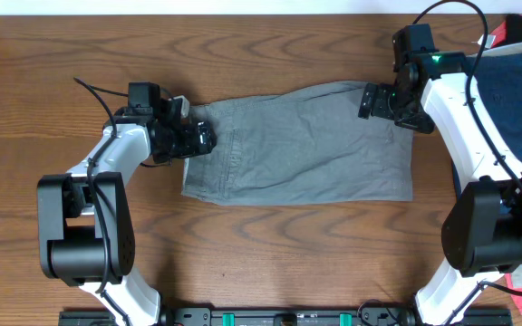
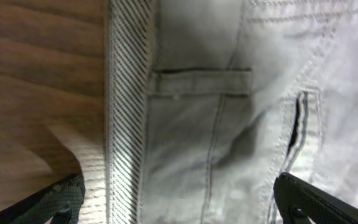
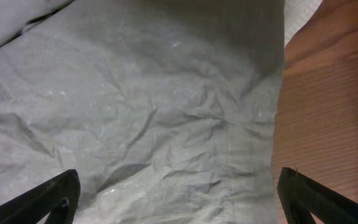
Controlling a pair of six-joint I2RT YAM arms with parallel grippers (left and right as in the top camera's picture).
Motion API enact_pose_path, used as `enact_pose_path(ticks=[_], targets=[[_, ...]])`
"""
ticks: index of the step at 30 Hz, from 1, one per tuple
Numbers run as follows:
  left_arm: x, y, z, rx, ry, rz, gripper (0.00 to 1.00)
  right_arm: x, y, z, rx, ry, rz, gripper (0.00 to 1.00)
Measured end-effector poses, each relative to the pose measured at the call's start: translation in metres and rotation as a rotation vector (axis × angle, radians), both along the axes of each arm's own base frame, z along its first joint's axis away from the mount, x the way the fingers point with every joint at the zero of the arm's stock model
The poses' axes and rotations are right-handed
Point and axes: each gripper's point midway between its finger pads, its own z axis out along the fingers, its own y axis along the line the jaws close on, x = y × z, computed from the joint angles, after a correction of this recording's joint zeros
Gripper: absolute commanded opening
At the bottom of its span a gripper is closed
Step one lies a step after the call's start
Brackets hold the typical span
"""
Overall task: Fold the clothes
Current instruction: 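Reach the left gripper to the shorts' left edge and grasp it, then lift the left edge and fold it rightward over the shorts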
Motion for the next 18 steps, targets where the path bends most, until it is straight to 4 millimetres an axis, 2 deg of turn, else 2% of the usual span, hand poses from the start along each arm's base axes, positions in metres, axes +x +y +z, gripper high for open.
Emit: enact_pose_path(ticks=[4, 12, 16, 18], targets=[[-0.005, -0.010, 0.002, -0.059, 0.010, -0.024, 1.00, 0.000, 0.000, 0.000, 0.000, 0.000, 0.000, 0.99], [-0.023, -0.020, -0.003, -0.123, 0.057, -0.057, 0.73, 0.000, 0.000, 0.000, 0.000, 0.000, 0.000, 0.99], [-0.034, -0.023, -0.007, -0.141, 0.091, -0.058, 0.44, 0.000, 0.000, 0.000, 0.000, 0.000, 0.000, 0.99], [-0.041, -0.023, -0.011, -0.146, 0.116, -0.054, 0.26, 0.000, 0.000, 0.000, 0.000, 0.000, 0.000, 0.99]])
